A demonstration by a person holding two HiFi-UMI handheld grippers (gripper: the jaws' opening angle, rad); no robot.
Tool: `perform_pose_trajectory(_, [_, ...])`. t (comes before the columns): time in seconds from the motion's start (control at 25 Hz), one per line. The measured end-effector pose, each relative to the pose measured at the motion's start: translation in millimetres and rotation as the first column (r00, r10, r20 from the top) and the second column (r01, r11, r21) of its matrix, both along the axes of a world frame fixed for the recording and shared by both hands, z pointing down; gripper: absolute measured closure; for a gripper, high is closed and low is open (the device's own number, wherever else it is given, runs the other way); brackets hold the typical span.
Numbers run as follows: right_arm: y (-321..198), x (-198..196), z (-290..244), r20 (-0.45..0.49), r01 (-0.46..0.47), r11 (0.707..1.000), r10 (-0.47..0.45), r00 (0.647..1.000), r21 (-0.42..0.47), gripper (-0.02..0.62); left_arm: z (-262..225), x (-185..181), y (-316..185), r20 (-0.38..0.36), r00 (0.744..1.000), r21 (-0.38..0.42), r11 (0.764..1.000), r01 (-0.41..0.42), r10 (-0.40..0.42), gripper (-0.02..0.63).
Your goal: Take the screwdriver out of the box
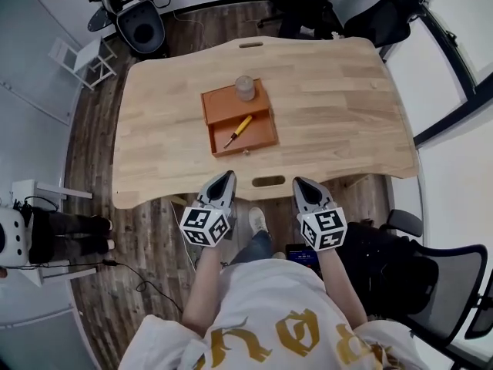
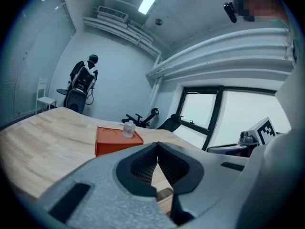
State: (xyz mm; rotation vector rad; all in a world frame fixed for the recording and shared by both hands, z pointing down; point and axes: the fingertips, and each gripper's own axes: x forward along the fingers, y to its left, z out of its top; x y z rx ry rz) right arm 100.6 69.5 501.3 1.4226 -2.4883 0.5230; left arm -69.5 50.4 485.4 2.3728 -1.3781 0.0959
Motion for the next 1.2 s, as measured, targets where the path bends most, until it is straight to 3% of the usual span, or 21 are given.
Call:
perform_pose_trajectory(0.48, [-114,-36,23,-0.025,-0.011,0.997,0.009,1.0,-0.08,0.584,30,-31,-123,0.066,0.996,-0.082,0.995,-0.058,0.063,0.595])
perform_pose_trajectory(0.8, [-142,-45,24,-0.043,-0.043,0.997,0.04,0.998,-0.071,0.584,45,-49,-157,0.08,0.994,-0.113,0.992,-0.061,0.07,0.595])
perform_pose_trajectory(1.2, [-157,-43,14,-0.036,-0.057,0.997,0.056,0.998,-0.044,0.584,48,-42,-173,0.096,0.992,-0.143,0.987,-0.07,0.084,0.595])
